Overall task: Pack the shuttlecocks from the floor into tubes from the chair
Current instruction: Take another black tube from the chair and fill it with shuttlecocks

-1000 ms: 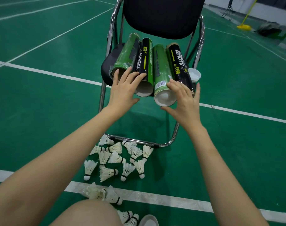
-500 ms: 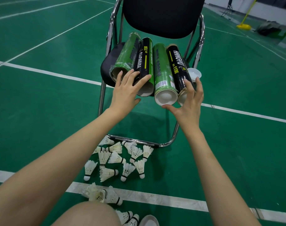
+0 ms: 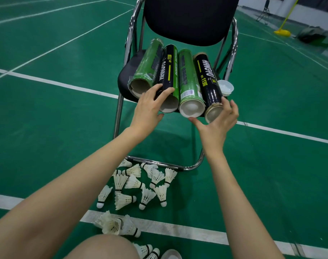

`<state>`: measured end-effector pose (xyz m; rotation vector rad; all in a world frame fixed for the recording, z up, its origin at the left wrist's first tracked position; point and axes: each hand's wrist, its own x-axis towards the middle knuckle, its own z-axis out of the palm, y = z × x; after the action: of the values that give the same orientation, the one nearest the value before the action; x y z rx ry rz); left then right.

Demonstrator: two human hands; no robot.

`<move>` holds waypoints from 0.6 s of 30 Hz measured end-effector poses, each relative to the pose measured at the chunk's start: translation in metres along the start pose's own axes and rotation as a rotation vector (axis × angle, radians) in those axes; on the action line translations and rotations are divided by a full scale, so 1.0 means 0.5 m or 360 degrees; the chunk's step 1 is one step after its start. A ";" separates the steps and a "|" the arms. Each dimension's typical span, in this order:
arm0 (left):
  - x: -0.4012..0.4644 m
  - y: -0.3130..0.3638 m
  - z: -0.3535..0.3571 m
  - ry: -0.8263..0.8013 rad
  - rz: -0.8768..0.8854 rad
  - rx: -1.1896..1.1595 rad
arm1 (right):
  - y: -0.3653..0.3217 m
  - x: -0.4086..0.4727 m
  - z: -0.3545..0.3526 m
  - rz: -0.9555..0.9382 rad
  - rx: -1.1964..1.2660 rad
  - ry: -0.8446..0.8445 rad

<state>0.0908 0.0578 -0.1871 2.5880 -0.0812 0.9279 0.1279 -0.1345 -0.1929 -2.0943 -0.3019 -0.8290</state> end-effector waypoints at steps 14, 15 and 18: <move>0.000 0.020 -0.025 0.0275 -0.0063 -0.0392 | -0.007 -0.004 -0.018 0.0095 0.0208 -0.0261; -0.002 0.025 -0.037 0.0311 -0.0088 -0.0460 | -0.008 -0.003 -0.022 0.0096 0.0217 -0.0280; -0.013 0.037 -0.079 0.0418 -0.0124 -0.0571 | -0.011 0.001 -0.033 0.0112 0.0247 -0.0342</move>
<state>0.0584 0.0550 -0.1570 2.1118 -0.0670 1.1034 0.1182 -0.1441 -0.1824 -2.0372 -0.3920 -0.5224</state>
